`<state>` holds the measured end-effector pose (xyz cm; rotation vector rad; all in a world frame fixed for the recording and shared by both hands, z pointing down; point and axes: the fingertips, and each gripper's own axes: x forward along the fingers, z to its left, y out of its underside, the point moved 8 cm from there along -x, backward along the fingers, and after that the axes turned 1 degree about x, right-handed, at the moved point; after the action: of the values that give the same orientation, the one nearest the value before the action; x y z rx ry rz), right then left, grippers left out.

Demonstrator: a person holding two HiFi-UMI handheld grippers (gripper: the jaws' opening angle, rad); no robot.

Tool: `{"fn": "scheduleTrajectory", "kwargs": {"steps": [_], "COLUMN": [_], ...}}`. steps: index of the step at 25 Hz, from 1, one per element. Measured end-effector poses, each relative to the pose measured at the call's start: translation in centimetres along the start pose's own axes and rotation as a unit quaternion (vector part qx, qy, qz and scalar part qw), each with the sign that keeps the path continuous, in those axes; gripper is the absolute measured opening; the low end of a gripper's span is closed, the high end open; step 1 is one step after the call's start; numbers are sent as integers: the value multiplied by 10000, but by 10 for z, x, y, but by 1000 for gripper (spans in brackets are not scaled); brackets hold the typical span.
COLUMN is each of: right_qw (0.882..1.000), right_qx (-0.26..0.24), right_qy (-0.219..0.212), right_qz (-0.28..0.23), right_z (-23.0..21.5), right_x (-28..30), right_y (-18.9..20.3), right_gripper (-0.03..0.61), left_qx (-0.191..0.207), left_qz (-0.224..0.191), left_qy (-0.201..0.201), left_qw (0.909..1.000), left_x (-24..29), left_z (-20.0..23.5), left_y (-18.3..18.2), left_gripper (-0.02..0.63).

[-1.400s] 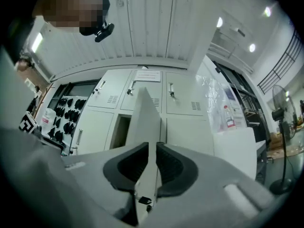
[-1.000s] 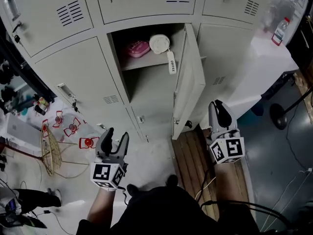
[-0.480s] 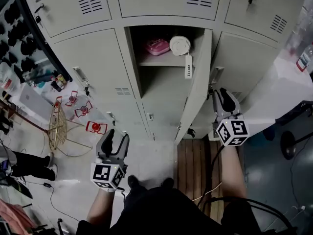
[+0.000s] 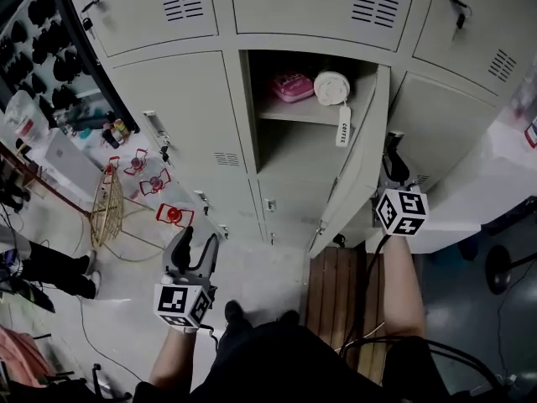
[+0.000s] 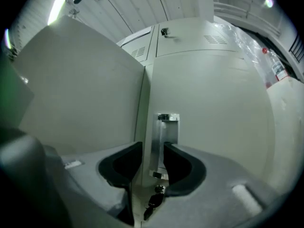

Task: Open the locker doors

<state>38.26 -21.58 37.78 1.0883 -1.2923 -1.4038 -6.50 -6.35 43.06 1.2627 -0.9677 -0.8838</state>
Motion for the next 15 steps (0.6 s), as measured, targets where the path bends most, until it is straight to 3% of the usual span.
{"fn": "scheduleTrajectory", "kwargs": {"steps": [8,15], "right_qw": [9997,9996], "right_qx": [-114,-13], "right_qy": [-51,-248], "right_qz": [193,117], "right_z": [3,7], "right_x": [3,-30], "right_y": [0,0], "right_gripper": [110,112], "left_qx": [-203,-105], "left_qz": [-27,97], "left_qy": [295,645], "left_qw": [9994,9978], "left_x": [14,35], "left_z": [-3,-10], "left_y": [4,3], "left_gripper": [222,222]}}
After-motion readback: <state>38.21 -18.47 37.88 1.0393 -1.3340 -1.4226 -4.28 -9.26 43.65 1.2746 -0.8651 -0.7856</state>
